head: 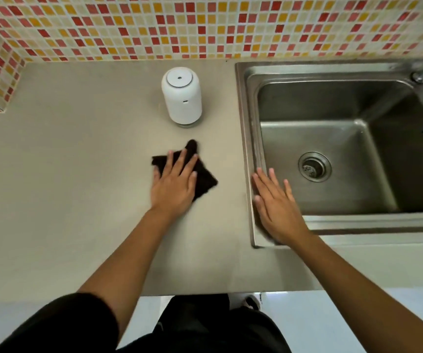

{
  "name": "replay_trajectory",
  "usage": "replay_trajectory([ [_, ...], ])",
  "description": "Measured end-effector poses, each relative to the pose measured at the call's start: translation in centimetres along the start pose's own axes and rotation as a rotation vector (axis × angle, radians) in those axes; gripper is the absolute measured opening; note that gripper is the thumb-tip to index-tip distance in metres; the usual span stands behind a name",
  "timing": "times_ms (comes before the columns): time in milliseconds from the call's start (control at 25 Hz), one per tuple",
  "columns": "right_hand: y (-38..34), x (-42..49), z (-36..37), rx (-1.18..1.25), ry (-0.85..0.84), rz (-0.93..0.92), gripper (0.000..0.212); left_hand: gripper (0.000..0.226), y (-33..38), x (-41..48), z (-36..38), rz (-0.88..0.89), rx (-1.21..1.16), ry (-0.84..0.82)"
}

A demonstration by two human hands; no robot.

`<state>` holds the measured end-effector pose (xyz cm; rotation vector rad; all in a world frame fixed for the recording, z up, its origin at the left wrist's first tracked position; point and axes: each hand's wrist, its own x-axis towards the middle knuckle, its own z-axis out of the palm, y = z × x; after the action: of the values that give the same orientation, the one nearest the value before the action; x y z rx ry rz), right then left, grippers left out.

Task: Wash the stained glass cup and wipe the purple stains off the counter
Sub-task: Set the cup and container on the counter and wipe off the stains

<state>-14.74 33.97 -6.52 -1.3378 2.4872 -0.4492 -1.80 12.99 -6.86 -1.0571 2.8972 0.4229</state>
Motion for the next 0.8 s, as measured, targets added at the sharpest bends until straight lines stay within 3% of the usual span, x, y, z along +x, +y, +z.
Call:
replay_trajectory([
  [120, 2.3, -7.3, 0.1, -0.033, 0.017, 0.117, 0.054, 0.048, 4.0, -1.6, 1.8, 0.131, 0.043, -0.013],
  [240, 3.4, -10.7, 0.4, -0.127, 0.011, 0.172, 0.054, 0.048, 4.5, -12.4, 3.6, 0.405, 0.108, -0.051],
  [320, 3.4, -11.0, 0.5, -0.178, -0.001, 0.163, 0.056, 0.047, 3.0, -16.6, 3.5, 0.463, 0.106, -0.123],
  [440, 3.6, -10.7, 0.7, -0.202, -0.005, 0.143, 0.056, 0.051, 1.0, -11.1, 2.2, 0.337, 0.095, -0.038],
  [560, 3.9, -10.8, 0.8, -0.197, -0.004, 0.135, 0.057, 0.050, 1.9, -0.4, 1.1, -0.007, -0.003, -0.009],
  [640, 3.7, -10.7, 0.9, -0.189, 0.010, 0.123, 0.056, 0.054, 4.8, 2.4, 1.5, -0.114, 0.021, -0.034],
  [800, 3.8, -10.9, 0.9, -0.169, 0.032, 0.113, 0.056, 0.059, 9.3, -8.2, 4.2, 0.102, 0.083, -0.008],
])
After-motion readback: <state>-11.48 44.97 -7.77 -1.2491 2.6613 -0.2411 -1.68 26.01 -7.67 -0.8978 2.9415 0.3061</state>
